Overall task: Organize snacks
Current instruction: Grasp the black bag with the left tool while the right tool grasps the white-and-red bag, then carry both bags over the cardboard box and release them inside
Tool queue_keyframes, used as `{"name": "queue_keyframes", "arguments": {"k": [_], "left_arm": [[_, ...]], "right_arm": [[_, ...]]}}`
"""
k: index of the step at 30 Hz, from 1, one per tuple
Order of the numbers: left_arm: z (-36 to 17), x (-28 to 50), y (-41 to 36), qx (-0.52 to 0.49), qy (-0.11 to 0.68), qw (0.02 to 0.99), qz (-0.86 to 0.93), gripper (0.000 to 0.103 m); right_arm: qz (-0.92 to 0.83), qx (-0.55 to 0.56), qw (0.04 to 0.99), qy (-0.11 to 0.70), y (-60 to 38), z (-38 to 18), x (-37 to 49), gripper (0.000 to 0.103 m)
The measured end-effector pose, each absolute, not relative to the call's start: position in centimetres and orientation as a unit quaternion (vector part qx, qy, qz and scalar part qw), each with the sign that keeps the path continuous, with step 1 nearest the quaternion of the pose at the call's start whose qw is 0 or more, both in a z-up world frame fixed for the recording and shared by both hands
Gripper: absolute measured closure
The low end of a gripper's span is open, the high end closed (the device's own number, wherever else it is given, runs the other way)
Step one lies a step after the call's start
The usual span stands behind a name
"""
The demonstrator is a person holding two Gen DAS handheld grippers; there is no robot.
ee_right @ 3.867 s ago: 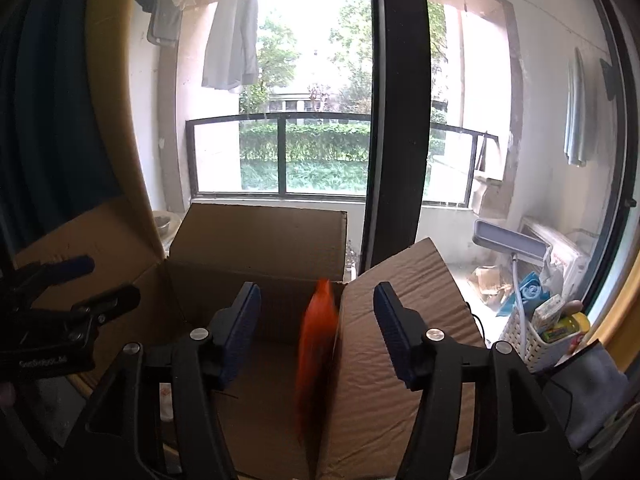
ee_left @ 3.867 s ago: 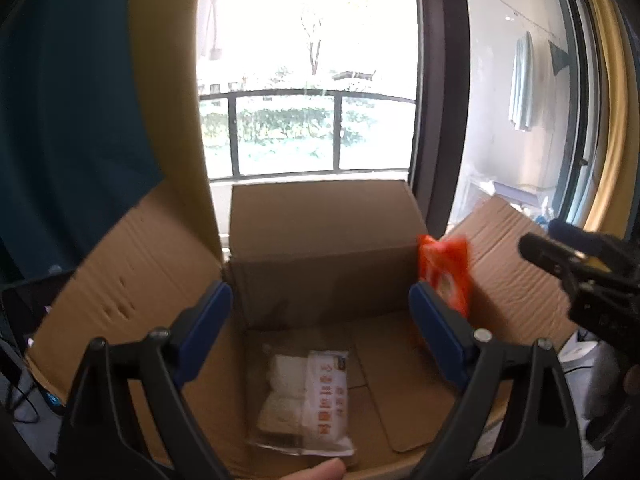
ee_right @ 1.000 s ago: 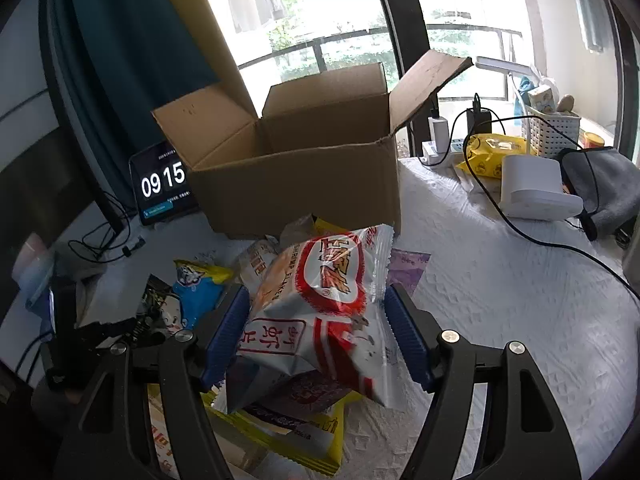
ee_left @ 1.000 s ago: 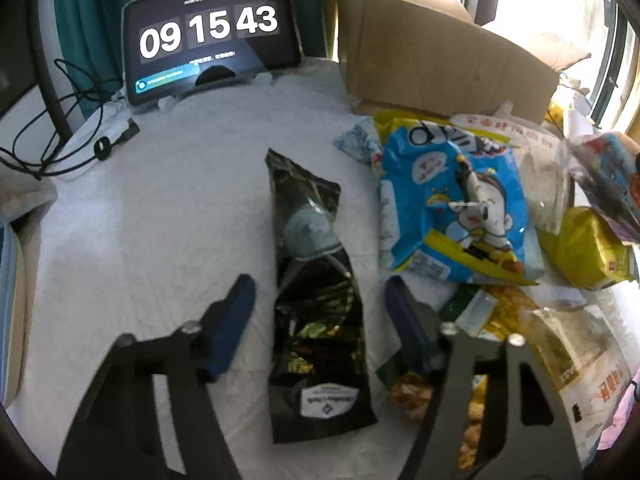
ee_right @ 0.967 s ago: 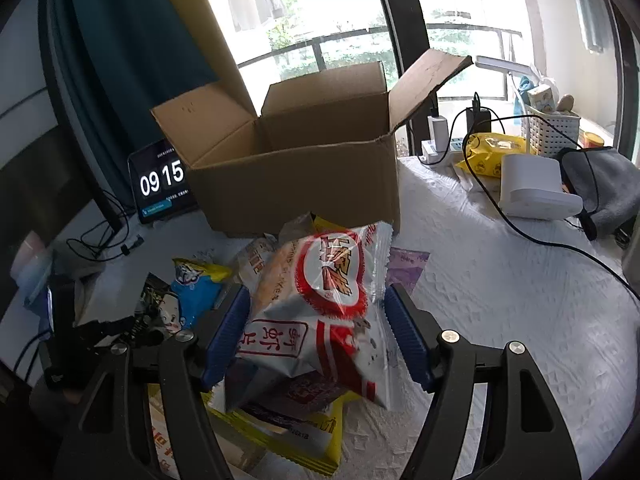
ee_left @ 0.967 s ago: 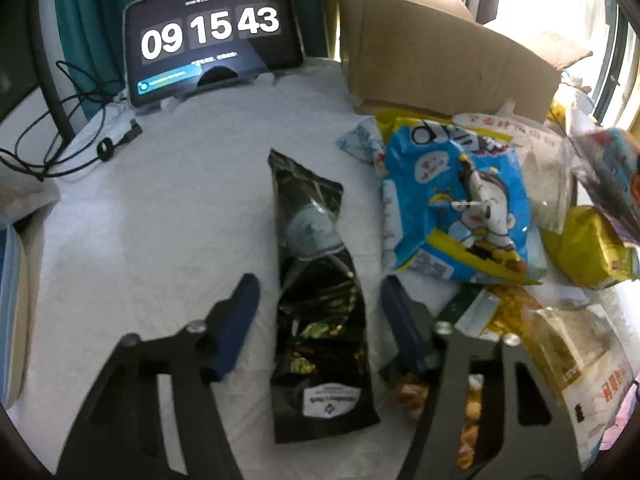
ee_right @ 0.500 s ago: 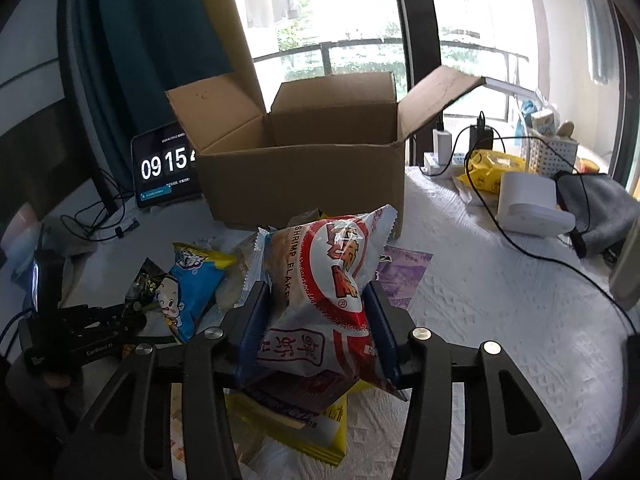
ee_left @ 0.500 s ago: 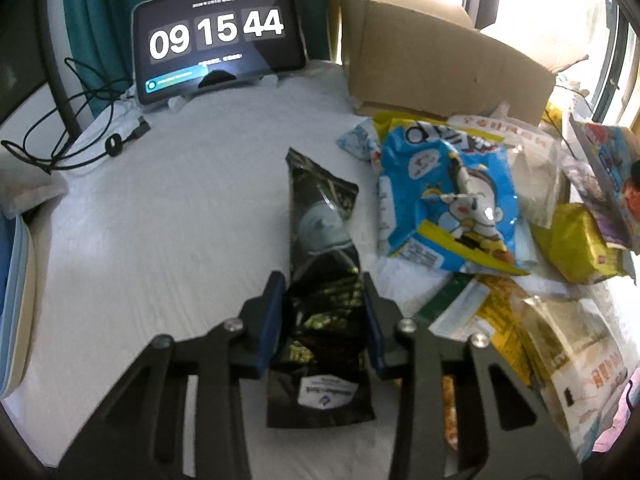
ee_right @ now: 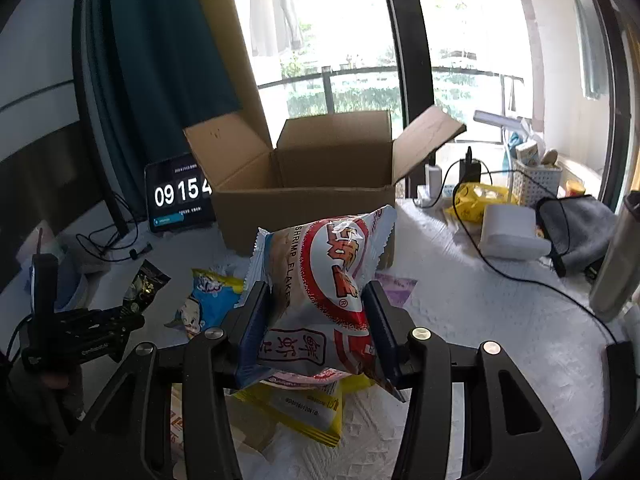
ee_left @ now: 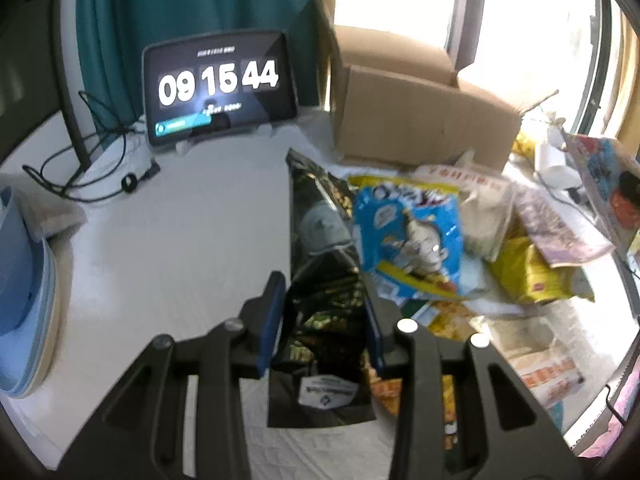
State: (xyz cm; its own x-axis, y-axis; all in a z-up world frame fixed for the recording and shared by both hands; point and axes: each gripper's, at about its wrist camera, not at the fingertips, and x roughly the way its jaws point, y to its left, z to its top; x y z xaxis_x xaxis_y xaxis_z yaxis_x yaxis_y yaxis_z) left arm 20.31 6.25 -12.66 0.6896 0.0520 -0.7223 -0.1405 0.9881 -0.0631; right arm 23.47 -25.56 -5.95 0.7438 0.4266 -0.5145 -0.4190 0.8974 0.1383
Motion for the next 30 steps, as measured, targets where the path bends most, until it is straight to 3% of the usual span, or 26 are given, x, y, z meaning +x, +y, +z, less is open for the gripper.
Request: {"name": "queue_keyframes", "arguments": {"k": [30], "left_arm": [[-3.6, 24.8, -1.7, -0.002, 0.283, 0.958, -0.045, 0.066]], "right_arm": [[0.22, 0.008, 0.955, 0.197, -29.4, -1.7, 26.9, 0.052]]}}
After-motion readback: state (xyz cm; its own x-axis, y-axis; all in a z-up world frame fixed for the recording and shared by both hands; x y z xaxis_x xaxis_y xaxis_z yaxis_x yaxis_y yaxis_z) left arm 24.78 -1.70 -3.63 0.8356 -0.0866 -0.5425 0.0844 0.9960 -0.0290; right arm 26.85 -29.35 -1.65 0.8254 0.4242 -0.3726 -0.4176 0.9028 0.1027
